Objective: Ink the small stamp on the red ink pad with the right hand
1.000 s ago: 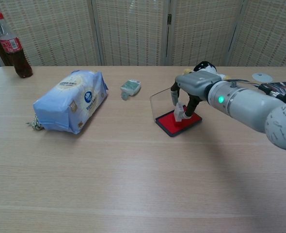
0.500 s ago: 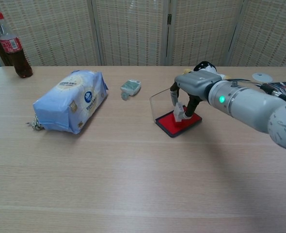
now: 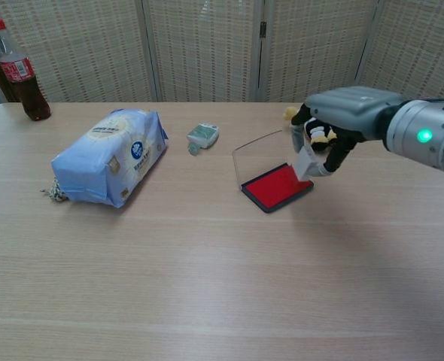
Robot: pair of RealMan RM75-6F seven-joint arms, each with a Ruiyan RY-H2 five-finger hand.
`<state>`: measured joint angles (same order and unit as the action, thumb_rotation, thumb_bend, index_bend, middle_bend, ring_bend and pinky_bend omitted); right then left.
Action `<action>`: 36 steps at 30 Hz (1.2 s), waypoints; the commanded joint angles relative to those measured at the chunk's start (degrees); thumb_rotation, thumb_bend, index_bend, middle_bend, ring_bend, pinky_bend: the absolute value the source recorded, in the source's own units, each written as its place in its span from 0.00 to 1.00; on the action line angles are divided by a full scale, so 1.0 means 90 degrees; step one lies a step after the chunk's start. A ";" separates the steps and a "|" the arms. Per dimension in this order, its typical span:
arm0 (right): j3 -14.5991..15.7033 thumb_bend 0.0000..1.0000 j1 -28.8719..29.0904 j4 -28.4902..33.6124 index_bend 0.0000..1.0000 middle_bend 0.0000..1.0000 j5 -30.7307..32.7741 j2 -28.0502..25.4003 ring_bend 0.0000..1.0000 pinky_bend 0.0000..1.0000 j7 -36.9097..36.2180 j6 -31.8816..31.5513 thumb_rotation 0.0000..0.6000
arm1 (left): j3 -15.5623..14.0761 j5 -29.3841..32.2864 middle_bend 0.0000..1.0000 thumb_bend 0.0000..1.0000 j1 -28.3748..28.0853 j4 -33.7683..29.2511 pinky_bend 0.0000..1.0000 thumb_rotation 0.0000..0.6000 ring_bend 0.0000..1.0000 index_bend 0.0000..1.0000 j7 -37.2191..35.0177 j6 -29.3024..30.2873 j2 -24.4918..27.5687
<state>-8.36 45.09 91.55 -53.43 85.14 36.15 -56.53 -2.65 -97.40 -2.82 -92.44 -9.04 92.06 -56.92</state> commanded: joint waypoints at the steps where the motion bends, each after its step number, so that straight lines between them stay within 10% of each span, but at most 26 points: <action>1: 0.0306 0.30 -0.0270 0.0257 0.77 0.28 -0.0218 -0.0244 0.15 0.00 -0.0158 -0.0127 1.00 | 0.0008 -0.0001 0.00 0.34 0.0014 -0.0007 0.03 1.00 0.00 0.00 0.0035 0.0022 -0.0008; 28: 0.0632 0.31 -0.0462 -0.0803 0.77 0.22 -0.0443 0.0373 0.15 0.00 -0.0672 0.0409 1.00 | -0.0006 -0.0047 0.00 0.34 0.0039 0.0026 0.03 1.00 0.00 0.00 -0.0066 0.0066 0.0020; 36: 0.0602 0.29 -0.0411 -0.0790 0.62 0.20 -0.0269 0.0368 0.14 0.00 -0.0570 0.0532 1.00 | 0.0014 -0.0001 0.00 0.34 0.0060 0.0015 0.03 1.00 0.00 0.00 -0.0075 0.0088 0.0022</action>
<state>-2.90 41.32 84.42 -55.96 88.44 30.92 -51.83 -2.53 -97.40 -2.28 -92.30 -9.71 92.85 -56.73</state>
